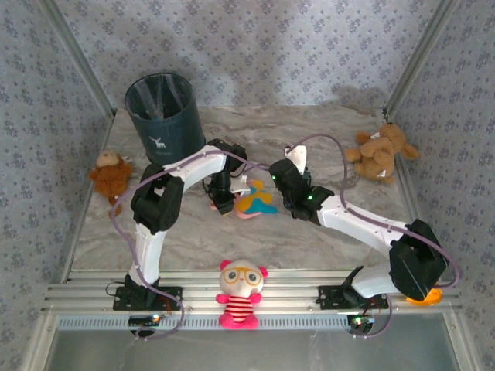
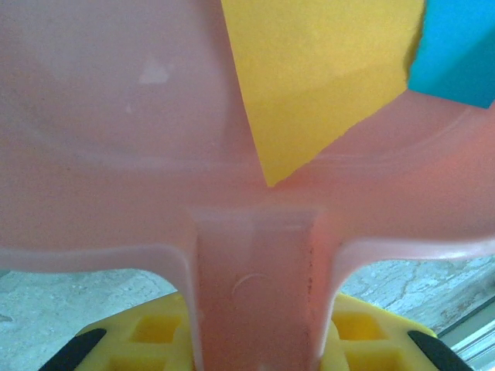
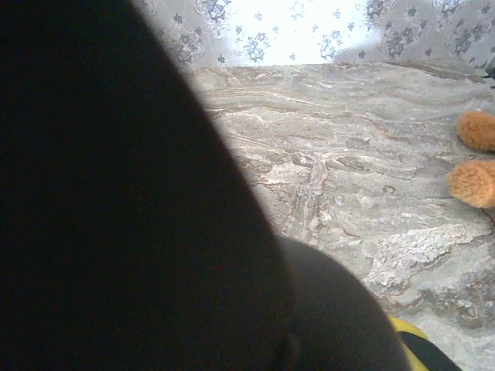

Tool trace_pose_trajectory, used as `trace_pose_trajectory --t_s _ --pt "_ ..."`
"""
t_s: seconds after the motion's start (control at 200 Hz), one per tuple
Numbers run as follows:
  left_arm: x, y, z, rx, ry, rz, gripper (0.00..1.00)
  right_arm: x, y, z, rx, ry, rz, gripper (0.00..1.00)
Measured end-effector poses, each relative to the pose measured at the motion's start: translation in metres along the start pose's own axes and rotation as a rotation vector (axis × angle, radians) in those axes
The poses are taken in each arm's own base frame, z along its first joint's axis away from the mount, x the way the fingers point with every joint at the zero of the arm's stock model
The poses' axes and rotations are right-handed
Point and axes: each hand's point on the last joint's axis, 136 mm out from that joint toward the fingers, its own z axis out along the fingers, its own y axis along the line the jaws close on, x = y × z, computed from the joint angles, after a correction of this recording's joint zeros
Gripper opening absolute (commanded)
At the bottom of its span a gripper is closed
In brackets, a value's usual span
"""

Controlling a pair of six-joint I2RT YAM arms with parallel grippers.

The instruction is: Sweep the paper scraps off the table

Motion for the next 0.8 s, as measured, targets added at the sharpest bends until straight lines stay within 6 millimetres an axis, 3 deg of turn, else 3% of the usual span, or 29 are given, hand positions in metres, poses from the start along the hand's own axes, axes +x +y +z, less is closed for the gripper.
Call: trace_pose_trajectory --t_s 0.47,0.805 --pt "-0.005 0.003 0.001 -0.001 -0.005 -0.016 0.00 -0.004 0.028 0.009 -0.096 0.005 0.160 0.00" --pt "-0.005 0.003 0.001 -0.001 -0.004 -0.021 0.00 -0.006 0.039 0.009 -0.163 0.012 0.174 0.00"
